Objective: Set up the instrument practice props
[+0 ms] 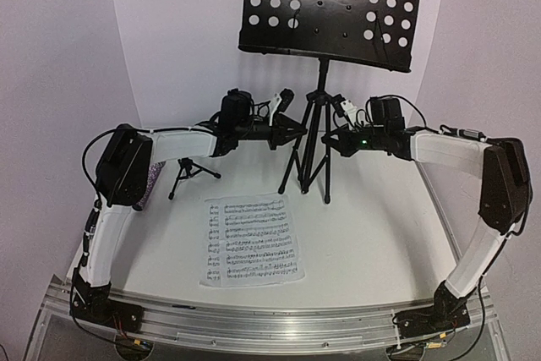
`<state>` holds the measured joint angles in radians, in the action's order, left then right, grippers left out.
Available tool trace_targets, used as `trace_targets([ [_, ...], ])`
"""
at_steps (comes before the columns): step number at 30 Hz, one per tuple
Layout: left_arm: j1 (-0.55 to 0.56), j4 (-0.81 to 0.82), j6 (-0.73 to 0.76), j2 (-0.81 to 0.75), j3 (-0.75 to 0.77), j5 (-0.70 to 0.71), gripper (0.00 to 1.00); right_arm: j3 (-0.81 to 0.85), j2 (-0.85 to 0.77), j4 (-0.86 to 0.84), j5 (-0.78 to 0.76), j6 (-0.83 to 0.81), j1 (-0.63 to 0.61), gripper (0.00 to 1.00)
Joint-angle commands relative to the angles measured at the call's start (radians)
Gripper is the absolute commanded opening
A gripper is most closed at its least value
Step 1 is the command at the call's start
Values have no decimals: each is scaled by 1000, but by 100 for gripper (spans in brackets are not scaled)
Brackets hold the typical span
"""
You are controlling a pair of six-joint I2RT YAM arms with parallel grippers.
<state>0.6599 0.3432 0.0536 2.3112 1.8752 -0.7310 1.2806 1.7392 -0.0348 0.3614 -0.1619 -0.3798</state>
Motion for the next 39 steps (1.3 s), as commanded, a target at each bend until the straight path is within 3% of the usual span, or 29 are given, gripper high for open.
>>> trace_targets([
  [1, -48, -82, 207, -44, 6, 59, 0, -54, -118, 95, -68, -44, 49, 0],
  [9, -58, -281, 316, -81, 41, 32, 0, 36, -146, 351, -143, -170, 64, 0],
  [19, -47, -536, 377, -80, 183, 62, 0, 44, -129, 434, -54, -150, 100, 0],
  [31, -18, -640, 445, -90, 267, 123, 0, 34, -130, 459, 32, -233, 196, 0],
  [39, 24, -636, 403, -75, 282, 115, 0, 30, -140, 536, 19, -318, 204, 0],
])
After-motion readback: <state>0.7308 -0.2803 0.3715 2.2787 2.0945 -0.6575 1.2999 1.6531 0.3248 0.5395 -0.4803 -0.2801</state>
